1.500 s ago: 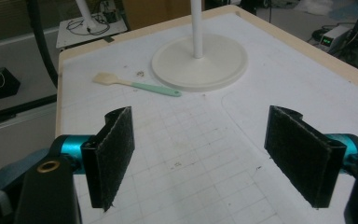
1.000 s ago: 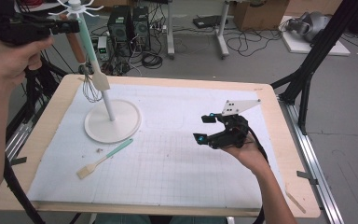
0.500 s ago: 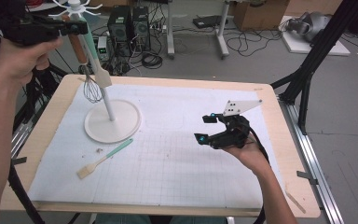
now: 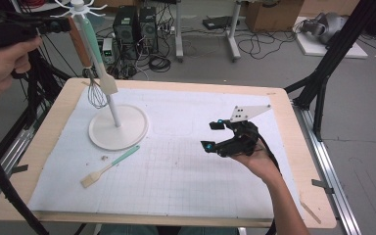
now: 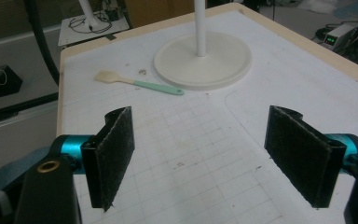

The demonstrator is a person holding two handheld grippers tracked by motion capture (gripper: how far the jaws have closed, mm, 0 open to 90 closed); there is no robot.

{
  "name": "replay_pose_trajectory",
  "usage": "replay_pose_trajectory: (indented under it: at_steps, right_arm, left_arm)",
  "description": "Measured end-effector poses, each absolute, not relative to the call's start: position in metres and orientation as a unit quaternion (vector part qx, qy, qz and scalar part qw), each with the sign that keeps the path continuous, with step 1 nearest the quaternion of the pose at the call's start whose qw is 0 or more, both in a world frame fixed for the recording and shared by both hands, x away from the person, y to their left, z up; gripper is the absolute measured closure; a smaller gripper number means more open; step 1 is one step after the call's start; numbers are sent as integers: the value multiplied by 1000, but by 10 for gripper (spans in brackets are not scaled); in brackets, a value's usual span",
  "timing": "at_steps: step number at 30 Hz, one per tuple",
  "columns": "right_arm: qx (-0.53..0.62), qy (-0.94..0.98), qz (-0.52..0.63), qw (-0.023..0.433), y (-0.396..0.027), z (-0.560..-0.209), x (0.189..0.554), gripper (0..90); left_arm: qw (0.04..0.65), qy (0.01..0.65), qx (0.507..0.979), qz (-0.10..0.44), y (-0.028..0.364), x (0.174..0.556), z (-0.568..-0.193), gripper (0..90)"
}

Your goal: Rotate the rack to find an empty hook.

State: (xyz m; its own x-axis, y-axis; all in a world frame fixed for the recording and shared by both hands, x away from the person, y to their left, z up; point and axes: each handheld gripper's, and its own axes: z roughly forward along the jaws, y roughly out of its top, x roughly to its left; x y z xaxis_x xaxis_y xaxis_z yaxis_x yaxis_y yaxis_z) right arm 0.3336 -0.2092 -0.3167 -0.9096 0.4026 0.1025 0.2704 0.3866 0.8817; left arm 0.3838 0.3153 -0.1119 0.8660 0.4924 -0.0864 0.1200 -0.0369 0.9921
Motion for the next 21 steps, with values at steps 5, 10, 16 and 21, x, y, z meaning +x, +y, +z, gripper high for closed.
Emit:
replay_pose_trajectory:
  at_steps: [5,10,16,21]
  right_arm:
    - [202,831,514,62,-208,-317,334,232]
    - [202,831,514,63,-208,-317,334,232]
    - [202,830,516,63,-210,-316,334,232]
    - [205,829,516,63,-212,-317,334,232]
  left_arm:
    - [657,224,706,144,324,383,-113,895]
    - [656,228,704,148,328,385,-114,895]
    - [653,233,706,147,328,389,-116,895]
    - [651,238,705,149,330,390,-116,895]
